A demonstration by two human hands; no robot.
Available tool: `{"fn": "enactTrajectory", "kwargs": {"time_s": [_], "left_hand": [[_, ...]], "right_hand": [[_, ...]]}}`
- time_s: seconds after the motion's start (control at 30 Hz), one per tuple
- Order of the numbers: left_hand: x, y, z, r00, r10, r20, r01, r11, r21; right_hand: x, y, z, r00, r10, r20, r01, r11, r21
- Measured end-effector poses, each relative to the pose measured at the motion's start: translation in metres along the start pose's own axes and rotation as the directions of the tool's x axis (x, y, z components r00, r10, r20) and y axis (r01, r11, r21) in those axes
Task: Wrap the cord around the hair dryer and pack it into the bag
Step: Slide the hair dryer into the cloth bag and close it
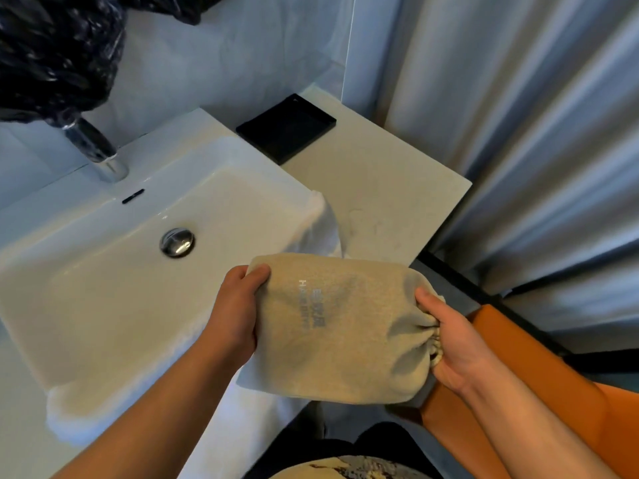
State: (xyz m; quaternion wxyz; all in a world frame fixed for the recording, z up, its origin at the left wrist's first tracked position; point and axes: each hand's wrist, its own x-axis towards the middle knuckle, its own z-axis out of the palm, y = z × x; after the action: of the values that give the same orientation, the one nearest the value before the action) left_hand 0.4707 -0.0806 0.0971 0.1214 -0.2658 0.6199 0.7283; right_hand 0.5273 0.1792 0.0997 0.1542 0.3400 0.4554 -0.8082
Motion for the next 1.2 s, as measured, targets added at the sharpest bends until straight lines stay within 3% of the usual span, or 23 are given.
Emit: {"fn": "enactTrajectory", "kwargs": {"time_s": [0.37,0.63,0.93,1.2], "left_hand": [[0.052,0.026,0.027,1.000,-0.016,-0.006,0.016,1.000,-0.022],[0.068,0.034,0.056,0.989,-0.023,-0.148,0.012,0.997,-0.076],[0.088,0.040,0.159,0.957,-0.027,-0.288,0.013,0.999,-0.048],[0.109,0.059,0.248,0.920,-0.063,-0.386,0.008,0.990,-0.144]], "right_hand": [[0.046,-0.052,0.024,1.000,0.020,0.018,-0.020,1.000,-0.013],[0.091,-0.091,0.023,0.992,0.072,0.099,-0.063,0.994,-0.087],[0.164,-0.177,-0.024,0.981,0.132,0.140,-0.107,0.979,-0.172],[0.225,-0.259,-0.060,0.953,0.211,0.216,-0.146,0.949,-0.281]]}}
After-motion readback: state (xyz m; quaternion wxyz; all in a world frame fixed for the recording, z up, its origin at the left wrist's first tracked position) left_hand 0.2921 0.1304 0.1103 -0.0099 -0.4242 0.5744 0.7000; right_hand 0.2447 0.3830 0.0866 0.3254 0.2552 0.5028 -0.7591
